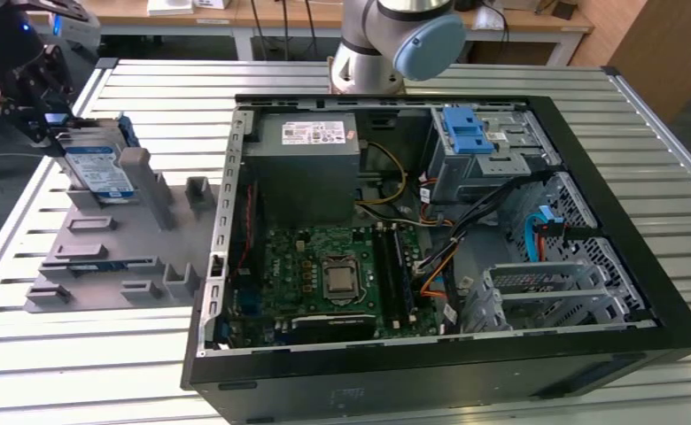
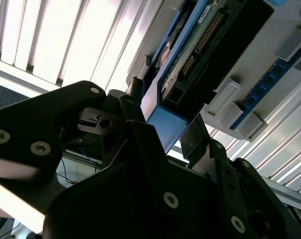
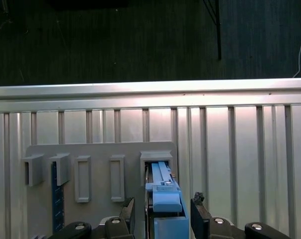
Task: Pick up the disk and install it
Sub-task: 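Pick up the disk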
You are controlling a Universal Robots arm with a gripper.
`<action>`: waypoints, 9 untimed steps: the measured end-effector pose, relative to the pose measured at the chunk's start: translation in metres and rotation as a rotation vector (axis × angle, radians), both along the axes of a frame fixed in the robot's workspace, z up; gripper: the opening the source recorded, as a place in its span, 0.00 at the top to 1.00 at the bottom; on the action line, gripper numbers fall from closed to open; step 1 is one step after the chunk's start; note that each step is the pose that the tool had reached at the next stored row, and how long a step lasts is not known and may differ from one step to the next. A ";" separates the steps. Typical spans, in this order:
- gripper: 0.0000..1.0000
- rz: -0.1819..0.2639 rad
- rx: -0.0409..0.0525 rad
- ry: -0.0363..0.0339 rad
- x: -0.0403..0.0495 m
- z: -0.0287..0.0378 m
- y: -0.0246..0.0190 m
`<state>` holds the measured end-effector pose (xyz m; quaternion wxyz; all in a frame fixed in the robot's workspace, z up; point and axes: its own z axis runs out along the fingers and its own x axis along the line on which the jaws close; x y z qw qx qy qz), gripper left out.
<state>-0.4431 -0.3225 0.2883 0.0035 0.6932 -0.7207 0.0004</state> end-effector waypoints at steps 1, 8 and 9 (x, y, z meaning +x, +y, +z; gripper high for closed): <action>0.44 0.000 0.0000 0.0000 0.0000 0.0000 -0.0001; 0.44 0.000 0.0000 0.0000 0.0000 -0.0002 -0.0014; 0.44 0.000 0.0000 0.0001 0.0000 -0.0002 -0.0015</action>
